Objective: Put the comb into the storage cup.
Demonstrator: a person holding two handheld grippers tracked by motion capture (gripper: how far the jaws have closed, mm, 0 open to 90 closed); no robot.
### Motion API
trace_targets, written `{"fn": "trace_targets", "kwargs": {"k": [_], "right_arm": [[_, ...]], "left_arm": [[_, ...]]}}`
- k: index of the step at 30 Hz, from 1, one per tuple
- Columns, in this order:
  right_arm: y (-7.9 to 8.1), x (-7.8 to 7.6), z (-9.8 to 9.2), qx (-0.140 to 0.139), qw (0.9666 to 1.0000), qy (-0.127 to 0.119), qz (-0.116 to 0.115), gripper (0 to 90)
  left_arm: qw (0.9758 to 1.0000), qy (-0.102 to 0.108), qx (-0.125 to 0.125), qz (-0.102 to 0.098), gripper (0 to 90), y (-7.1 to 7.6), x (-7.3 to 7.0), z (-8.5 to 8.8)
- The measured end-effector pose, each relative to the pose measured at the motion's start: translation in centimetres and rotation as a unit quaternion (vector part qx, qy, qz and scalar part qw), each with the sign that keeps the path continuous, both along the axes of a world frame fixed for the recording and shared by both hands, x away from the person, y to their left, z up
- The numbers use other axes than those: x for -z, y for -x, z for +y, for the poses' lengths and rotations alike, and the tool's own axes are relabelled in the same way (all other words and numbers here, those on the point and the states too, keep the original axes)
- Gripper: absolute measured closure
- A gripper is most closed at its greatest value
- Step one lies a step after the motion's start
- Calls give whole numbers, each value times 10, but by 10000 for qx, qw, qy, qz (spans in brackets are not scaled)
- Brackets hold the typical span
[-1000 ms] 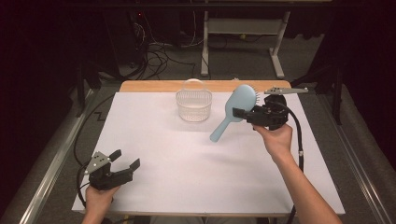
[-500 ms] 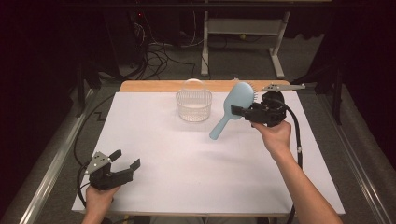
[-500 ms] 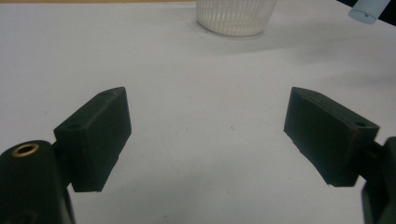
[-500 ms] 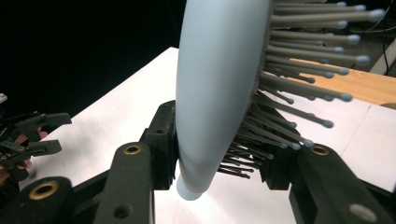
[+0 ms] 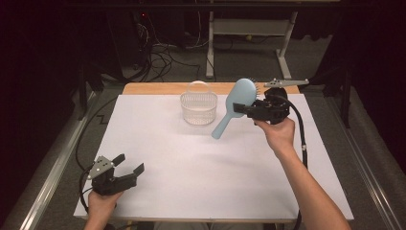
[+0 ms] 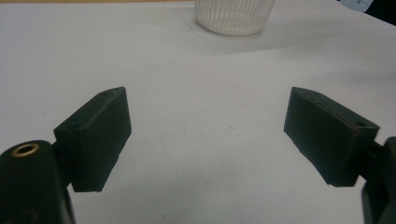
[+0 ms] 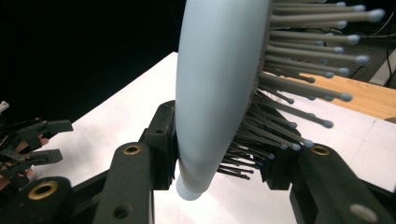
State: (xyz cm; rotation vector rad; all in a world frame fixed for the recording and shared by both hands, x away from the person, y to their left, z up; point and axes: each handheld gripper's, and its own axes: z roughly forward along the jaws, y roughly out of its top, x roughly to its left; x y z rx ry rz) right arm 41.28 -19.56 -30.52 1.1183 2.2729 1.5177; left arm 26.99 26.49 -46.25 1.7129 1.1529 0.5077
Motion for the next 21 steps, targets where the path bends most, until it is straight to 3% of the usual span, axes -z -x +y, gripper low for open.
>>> {"fn": "trace_targets", "kwargs": {"k": [7, 21], "right_arm": [[-8, -6, 6, -13, 9998, 180, -20, 563], [-20, -15, 15, -13, 9996, 287, -24, 563]], "left_arm": [[10000, 4, -15, -5, 144, 0, 0, 1], [10000, 29, 16, -22, 144, 1, 0, 0]]}}
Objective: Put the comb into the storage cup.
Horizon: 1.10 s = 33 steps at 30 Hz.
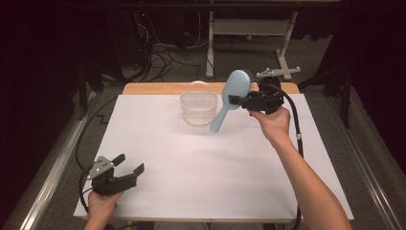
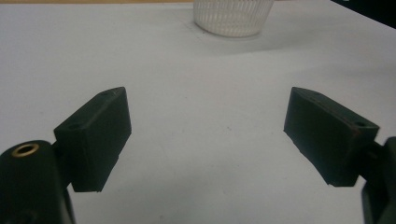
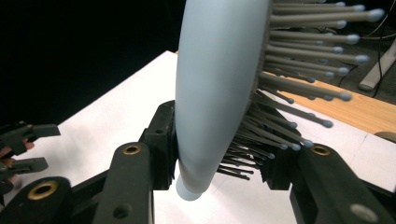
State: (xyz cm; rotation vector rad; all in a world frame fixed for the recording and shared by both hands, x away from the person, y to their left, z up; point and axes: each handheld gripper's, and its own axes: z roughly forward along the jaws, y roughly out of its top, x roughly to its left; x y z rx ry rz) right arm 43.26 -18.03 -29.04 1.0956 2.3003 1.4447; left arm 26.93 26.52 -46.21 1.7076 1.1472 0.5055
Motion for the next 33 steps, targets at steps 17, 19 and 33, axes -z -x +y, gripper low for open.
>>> {"fn": "trace_targets", "kwargs": {"k": [17, 19, 33], "right_arm": [[-14, -10, 15, -37, 10000, -19, -35, 564], [-16, -11, 17, -28, 10000, -11, -43, 564], [-27, -15, 27, -2, 10000, -47, -59, 563]], "left_arm": [[10000, 4, 21, 24, 144, -1, 0, 0], [10000, 1, 22, 26, 144, -1, 1, 0], [10000, 16, 15, 25, 144, -1, 0, 1]]}}
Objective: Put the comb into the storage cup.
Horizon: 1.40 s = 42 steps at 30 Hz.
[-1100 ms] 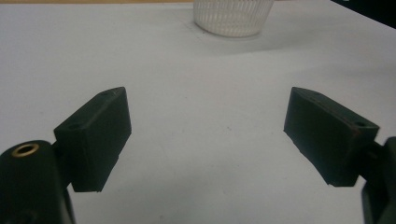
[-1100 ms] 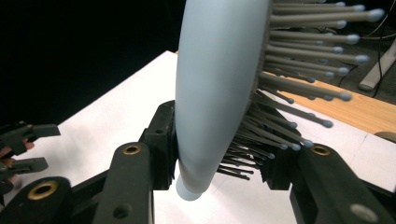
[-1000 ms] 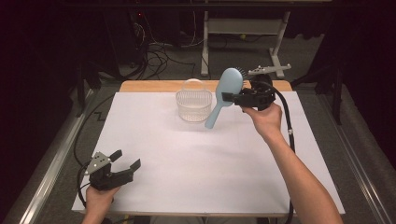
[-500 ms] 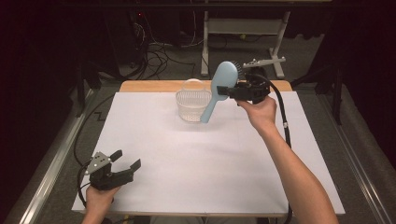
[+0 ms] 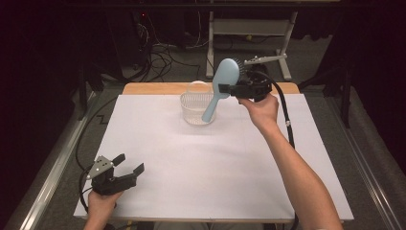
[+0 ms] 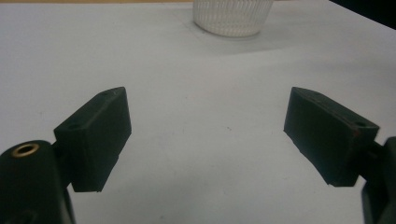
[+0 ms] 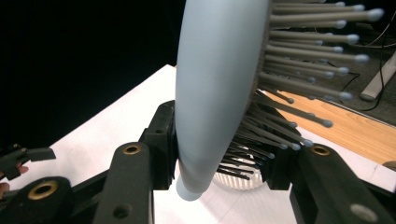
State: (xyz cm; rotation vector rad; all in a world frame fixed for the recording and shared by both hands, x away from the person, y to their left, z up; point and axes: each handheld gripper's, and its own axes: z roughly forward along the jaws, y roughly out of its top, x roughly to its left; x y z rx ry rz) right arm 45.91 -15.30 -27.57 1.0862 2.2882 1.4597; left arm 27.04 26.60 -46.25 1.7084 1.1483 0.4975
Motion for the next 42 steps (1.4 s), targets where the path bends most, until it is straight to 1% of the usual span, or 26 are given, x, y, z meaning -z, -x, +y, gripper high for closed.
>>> {"fn": "trace_targets", "kwargs": {"k": [10, 14, 16, 20, 27, 31, 39, 41, 42], "right_arm": [[-11, -1, 5, 167, 9998, -80, 1, 561], [-14, -2, 7, 203, 9998, -71, 0, 561], [-14, -3, 8, 252, 9997, -43, -42, 561], [-18, -4, 10, 287, 9996, -22, -29, 562], [-24, -7, 12, 379, 9993, -44, -40, 562], [-27, -5, 15, 444, 9990, -40, -50, 561], [-35, -2, 23, 490, 9988, 9, -52, 562], [-36, -1, 25, 509, 9986, -2, -152, 562], [-36, -1, 26, 530, 9985, -7, -163, 563]], "left_arm": [[10000, -13, 21, -12, 144, 0, 0, 0], [10000, -41, 24, -25, 144, 0, 0, -1], [10000, -47, 23, -27, 144, 0, 0, -1], [10000, -48, 28, -25, 144, 0, 0, -1], [10000, -48, 34, -23, 144, 0, 0, -1], [10000, -56, 36, -5, 144, -1, 0, 0], [10000, -70, 45, 15, 144, -1, 0, 0], [10000, -75, 49, 15, 144, -2, 0, -1], [10000, -72, 48, 12, 144, -2, 0, -1]]}}
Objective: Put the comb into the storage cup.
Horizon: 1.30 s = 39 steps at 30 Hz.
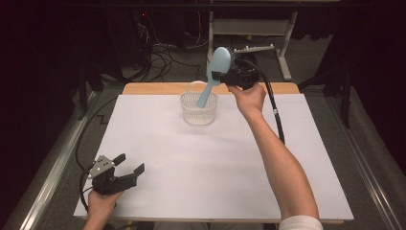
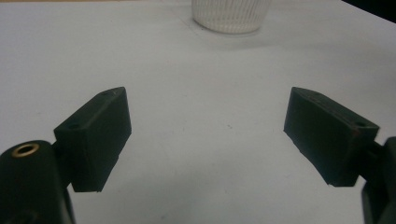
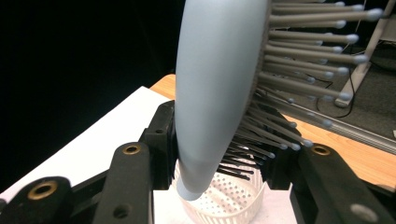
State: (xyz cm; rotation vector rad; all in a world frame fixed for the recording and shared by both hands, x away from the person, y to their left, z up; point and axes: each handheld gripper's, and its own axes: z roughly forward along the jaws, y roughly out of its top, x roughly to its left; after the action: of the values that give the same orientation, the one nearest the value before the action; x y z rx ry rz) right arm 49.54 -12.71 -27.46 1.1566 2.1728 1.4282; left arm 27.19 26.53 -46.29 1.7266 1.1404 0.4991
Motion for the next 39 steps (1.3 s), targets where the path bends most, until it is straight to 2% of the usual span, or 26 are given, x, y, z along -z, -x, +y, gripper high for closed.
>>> {"fn": "trace_targets", "kwargs": {"k": [12, 17, 27, 34, 39], "right_arm": [[-8, 10, 10, 195, 9997, 152, 23, 563], [-10, 15, 13, 170, 9996, 208, 51, 563], [-14, 24, 22, 151, 9996, 190, 136, 562], [-17, 35, 29, 154, 9994, 251, 200, 562], [-20, 44, 30, 241, 9991, 190, 277, 562]], "left_arm": [[10000, 2, -25, -10, 144, 2, 0, 1], [10000, 2, -25, -2, 144, 2, 0, 1], [10000, -16, -2, 0, 144, 1, 0, 1], [10000, -11, 1, -2, 144, 1, 0, 2], [10000, -5, 14, -4, 144, 1, -1, 1]]}}
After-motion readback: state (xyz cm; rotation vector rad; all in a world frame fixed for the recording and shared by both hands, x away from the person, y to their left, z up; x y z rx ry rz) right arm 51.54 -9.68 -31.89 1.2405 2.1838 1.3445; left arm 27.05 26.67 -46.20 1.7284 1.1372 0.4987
